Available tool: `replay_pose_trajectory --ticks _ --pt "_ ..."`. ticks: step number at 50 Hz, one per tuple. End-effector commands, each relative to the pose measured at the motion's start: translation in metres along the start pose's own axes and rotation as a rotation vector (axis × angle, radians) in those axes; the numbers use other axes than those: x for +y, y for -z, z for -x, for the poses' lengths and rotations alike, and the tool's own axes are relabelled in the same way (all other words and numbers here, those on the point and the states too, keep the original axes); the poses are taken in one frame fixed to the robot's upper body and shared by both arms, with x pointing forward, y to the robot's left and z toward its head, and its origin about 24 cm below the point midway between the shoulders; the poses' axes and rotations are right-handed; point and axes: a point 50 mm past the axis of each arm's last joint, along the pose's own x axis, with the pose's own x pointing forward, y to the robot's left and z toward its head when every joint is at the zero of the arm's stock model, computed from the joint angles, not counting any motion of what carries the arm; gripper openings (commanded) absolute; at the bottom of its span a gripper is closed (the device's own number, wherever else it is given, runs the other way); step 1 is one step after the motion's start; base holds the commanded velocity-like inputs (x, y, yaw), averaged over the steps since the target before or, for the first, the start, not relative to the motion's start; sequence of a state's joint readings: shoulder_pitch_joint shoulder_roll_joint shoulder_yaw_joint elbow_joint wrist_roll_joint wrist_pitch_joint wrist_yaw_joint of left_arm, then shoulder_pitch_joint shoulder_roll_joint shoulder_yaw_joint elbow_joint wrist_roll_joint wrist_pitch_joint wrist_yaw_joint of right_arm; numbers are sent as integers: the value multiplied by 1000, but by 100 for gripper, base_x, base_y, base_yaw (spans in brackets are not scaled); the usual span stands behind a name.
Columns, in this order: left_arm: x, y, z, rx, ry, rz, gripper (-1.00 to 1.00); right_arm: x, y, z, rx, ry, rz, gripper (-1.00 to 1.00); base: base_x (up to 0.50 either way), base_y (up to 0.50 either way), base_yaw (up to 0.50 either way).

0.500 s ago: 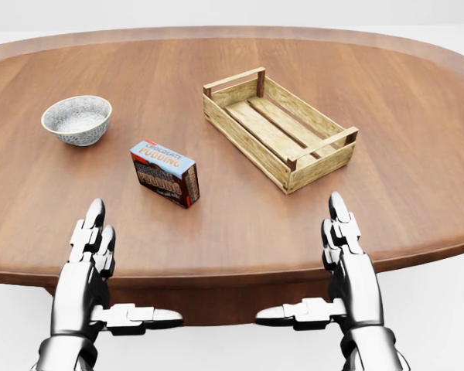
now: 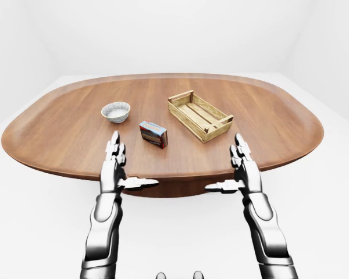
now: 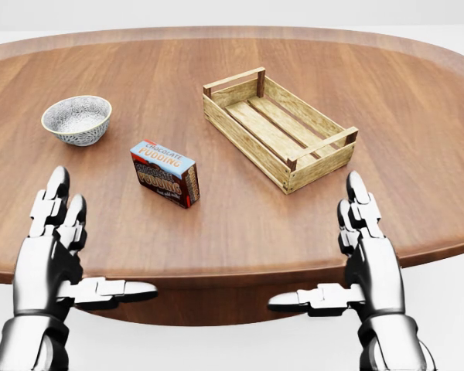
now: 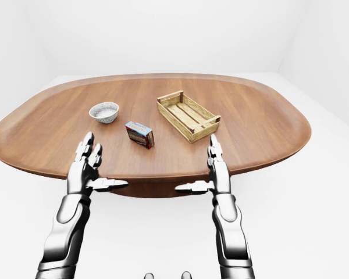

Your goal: Pick up the chocolate pudding and put it in the tray.

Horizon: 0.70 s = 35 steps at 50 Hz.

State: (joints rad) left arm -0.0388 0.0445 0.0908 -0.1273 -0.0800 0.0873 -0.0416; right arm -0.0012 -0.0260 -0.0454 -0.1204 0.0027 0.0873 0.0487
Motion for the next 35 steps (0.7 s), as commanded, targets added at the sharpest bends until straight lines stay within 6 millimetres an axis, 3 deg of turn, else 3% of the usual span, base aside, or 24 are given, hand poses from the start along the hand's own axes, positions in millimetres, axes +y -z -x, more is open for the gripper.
replay_pose_trajectory --ticks 1,3,4,5,7,8,10,11,12,15,28,30,32,35 --pt "21 -71 -7 -293 -59 -15 100 -18 -91 12 -394 53 23 100 0 0 0" --pt "24 -74 -8 -305 -76 -12 100 -19 -93 13 -405 52 18 100 0 0 0" --pt "26 -76 -8 -314 -80 -2 100 -19 -76 10 -329 54 16 100 0 0 0" --pt "28 -79 -8 -324 -84 2 100 -19 -90 12 -391 55 20 100 0 0 0" --pt "30 -83 -8 -340 -93 6 100 -19 -74 10 -321 52 12 100 0 0 0" --pt "32 -83 -9 -339 -101 7 100 -18 -92 13 -398 49 20 100 0 0 0" --pt "33 -84 -10 -343 -104 15 100 -18 -96 14 -417 47 21 100 0 0 0" --pt "33 -83 -10 -341 -105 16 100 -18 -82 12 -357 46 16 100 0 0 0" --pt "33 -84 -10 -341 -105 16 100 -18 -96 15 -419 46 21 100 0 0 0" --pt "33 -82 -9 -335 -103 17 100 -16 -106 16 -462 40 42 100 0 0 0" --pt "38 -95 -8 -388 -119 33 100 -13 -118 19 -518 25 78 100 0 0 0" --pt "39 -96 -7 -394 -120 34 100 -11 -104 15 -453 19 91 100 0 0 0" --pt "39 -96 -7 -394 -120 35 100 -8 -115 19 -504 8 101 100 9 0 0" --pt "39 -106 -2 -439 -122 38 100 -11 -116 19 -505 24 98 100 40 0 0"
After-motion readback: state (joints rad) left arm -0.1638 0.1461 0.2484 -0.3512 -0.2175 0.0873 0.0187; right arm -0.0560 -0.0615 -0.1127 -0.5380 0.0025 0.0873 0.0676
